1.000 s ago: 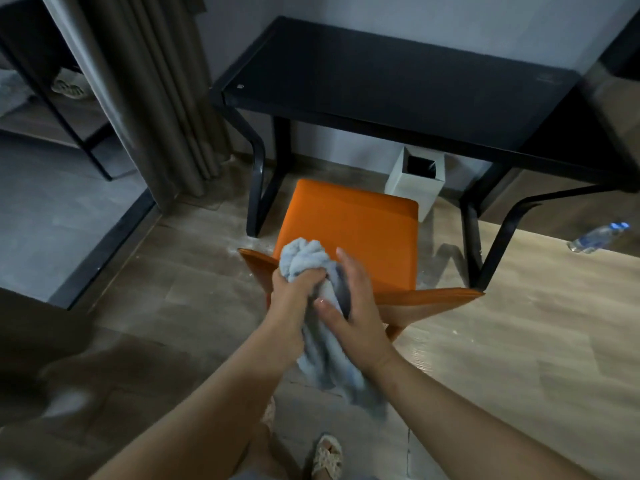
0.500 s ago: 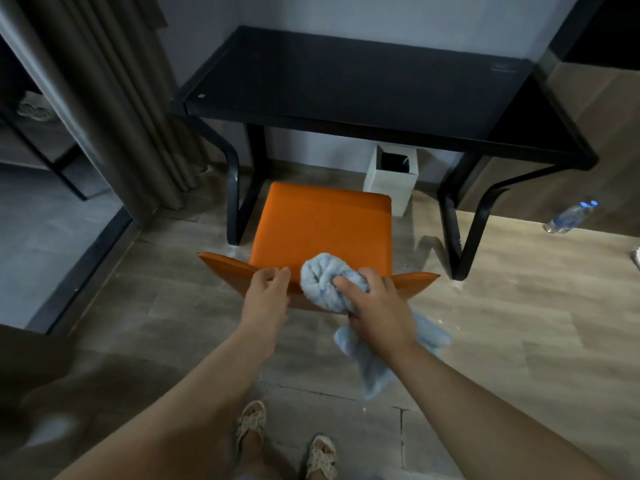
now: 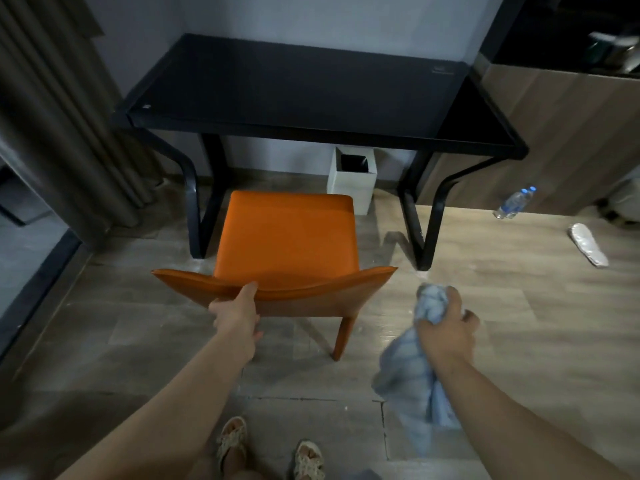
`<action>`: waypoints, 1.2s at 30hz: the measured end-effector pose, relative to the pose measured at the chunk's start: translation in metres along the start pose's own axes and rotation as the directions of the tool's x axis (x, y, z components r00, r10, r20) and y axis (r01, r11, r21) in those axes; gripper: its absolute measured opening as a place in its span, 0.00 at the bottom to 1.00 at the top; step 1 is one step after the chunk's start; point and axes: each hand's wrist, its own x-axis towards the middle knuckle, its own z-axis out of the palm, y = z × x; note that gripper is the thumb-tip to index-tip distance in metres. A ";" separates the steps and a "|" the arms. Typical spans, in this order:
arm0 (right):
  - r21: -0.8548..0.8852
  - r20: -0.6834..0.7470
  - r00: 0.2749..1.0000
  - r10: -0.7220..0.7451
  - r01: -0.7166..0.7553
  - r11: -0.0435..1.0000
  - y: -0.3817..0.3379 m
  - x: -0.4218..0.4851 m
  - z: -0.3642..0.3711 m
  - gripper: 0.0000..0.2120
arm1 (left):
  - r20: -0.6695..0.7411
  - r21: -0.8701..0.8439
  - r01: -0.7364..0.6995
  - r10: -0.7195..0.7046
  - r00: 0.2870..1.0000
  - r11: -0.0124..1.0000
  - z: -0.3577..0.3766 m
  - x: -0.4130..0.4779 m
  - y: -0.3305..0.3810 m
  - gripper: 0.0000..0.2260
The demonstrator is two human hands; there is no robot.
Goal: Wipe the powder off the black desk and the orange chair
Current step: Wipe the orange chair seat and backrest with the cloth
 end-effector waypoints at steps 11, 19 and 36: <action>0.628 0.268 0.918 0.293 -0.396 0.669 -0.087 -0.042 0.079 0.29 | 0.080 -0.067 0.084 -0.079 0.994 0.994 -0.010 0.021 0.012 0.33; 0.718 0.465 0.805 0.368 -0.586 0.375 -0.111 -0.033 0.088 0.40 | 0.223 -0.186 0.194 -0.151 0.963 0.963 -0.017 0.040 0.035 0.26; 0.736 0.584 0.796 0.161 -0.602 0.310 -0.123 0.016 0.137 0.42 | 0.216 -0.295 0.043 0.023 0.976 0.955 -0.007 0.100 0.058 0.21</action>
